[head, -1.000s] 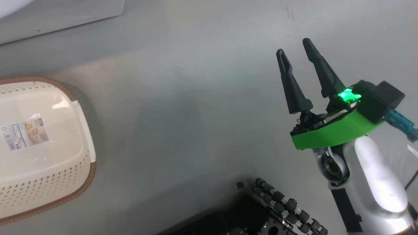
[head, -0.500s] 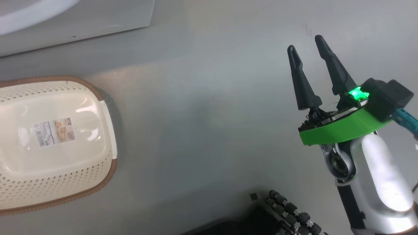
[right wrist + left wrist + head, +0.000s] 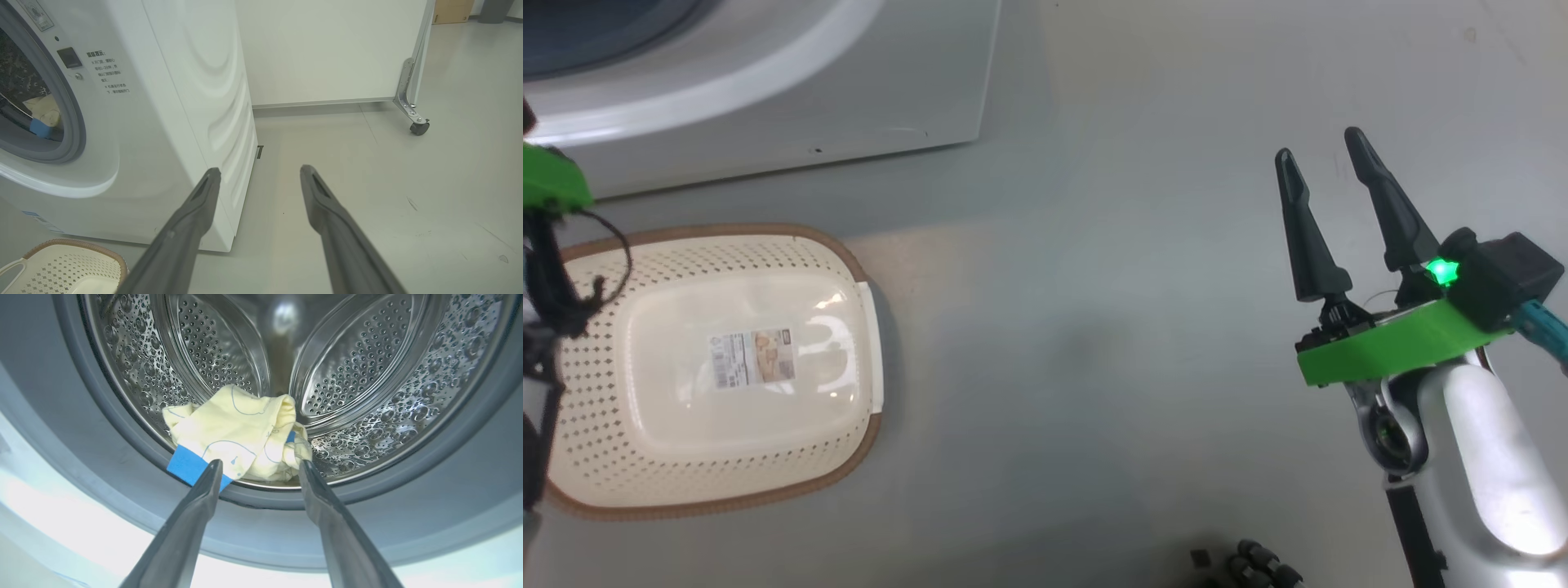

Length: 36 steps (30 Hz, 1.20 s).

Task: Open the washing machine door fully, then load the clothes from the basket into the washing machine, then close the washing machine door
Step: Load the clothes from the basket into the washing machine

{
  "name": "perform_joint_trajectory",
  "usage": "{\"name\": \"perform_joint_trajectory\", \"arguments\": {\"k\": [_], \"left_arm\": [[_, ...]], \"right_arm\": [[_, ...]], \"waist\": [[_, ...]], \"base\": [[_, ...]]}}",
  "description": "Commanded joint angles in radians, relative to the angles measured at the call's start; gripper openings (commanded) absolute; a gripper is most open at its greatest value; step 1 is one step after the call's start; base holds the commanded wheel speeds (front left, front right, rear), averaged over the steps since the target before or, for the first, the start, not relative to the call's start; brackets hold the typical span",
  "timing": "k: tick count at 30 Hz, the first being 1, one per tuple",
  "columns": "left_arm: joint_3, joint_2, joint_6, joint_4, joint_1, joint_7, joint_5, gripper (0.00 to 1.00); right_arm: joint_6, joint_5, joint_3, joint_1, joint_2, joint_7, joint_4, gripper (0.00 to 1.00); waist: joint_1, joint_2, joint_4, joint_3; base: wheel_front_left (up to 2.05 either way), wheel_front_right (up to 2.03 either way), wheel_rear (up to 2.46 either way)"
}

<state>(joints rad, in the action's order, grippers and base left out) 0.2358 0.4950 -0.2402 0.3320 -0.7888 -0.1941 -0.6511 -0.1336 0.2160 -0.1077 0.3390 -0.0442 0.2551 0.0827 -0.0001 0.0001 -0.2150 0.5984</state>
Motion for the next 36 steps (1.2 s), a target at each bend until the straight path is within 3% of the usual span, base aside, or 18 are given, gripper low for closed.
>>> {"name": "perform_joint_trajectory", "arguments": {"k": [1, 9, 15, 36], "left_arm": [[-0.036, 0.031, -0.032, -0.059, 0.039, -0.019, 0.006, 1.0], [-0.017, -0.053, -0.1, -0.201, 0.287, -0.059, 0.041, 1.0], [-0.006, -0.118, -0.126, -0.253, 0.45, -0.066, 0.055, 1.0], [0.025, -0.148, -0.17, -0.334, 0.675, -0.062, 0.091, 1.0]], "right_arm": [[0.003, -0.01, -0.005, -0.03, -0.006, 0.006, -0.024, 1.0], [0.003, -0.041, 0.012, -0.081, -0.006, -0.021, -0.025, 1.0], [0.003, -0.071, 0.009, -0.114, -0.006, -0.053, -0.032, 1.0], [0.003, -0.085, 0.015, -0.237, -0.006, -0.119, -0.098, 1.0]], "waist": [[0.0001, -0.0001, 0.037, -0.052], [0.0001, -0.0001, 0.079, -0.155], [0.0001, -0.0001, 0.097, -0.228], [0.0001, -0.0001, 0.12, -0.363]], "base": [[0.0, 0.0, 0.0], [0.0, 0.0, 0.0], [0.0, 0.0, 0.0], [0.0, 0.0, 0.0]]}}
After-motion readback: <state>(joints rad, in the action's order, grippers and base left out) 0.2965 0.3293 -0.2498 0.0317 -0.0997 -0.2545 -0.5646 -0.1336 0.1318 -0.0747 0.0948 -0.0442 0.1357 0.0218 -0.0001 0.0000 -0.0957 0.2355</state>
